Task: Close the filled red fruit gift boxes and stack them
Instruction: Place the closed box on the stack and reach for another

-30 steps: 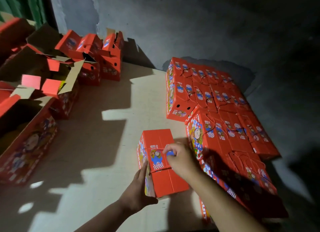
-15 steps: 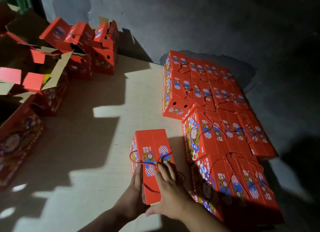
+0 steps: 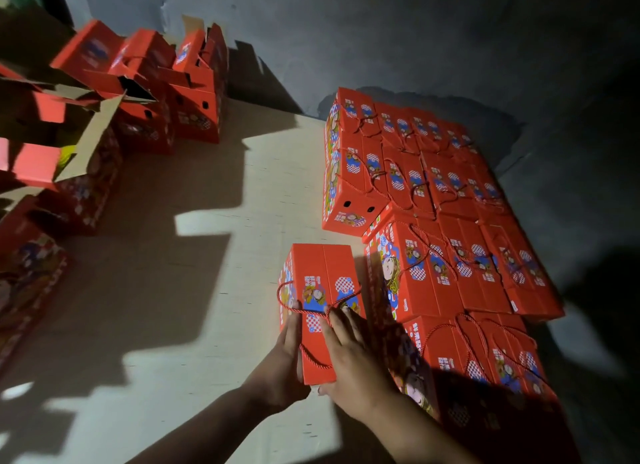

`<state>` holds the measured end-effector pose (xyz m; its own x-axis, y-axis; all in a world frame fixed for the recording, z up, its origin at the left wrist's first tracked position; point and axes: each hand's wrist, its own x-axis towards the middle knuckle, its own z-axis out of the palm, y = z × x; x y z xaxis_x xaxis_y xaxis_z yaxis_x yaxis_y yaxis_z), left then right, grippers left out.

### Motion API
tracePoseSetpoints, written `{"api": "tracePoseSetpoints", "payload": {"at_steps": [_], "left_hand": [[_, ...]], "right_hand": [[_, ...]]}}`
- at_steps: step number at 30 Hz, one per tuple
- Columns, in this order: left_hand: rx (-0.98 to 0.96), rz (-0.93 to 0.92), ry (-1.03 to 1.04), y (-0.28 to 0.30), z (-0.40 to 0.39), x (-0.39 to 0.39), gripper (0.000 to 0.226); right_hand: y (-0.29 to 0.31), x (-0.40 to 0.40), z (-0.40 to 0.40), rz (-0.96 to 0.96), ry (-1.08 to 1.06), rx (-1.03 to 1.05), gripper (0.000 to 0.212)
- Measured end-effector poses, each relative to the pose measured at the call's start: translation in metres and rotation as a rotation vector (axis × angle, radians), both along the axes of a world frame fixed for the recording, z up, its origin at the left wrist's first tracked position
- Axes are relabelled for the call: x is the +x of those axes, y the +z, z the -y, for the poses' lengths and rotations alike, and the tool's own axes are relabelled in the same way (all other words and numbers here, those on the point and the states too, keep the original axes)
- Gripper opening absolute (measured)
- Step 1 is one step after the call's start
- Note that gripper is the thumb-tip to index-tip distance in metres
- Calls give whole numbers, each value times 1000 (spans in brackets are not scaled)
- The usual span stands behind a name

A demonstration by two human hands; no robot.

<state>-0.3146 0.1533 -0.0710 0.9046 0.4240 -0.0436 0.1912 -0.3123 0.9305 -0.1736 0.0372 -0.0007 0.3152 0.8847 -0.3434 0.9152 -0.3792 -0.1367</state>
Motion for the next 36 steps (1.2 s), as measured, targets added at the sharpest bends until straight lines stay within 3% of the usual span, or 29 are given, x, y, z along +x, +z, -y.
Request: {"api": "tracePoseSetpoints", "payload": {"at_steps": [22, 28, 36], "left_hand": [[-47, -28, 25, 5, -40, 162, 140], [-89, 48, -24, 13, -46, 172, 126], [-146, -23, 44, 0, -41, 178, 130]], "right_hand": [[-8, 156, -48, 43, -114, 22, 119], [-12, 167, -51, -10, -110, 57, 119], [-7, 166, -51, -54, -121, 61, 114]]}}
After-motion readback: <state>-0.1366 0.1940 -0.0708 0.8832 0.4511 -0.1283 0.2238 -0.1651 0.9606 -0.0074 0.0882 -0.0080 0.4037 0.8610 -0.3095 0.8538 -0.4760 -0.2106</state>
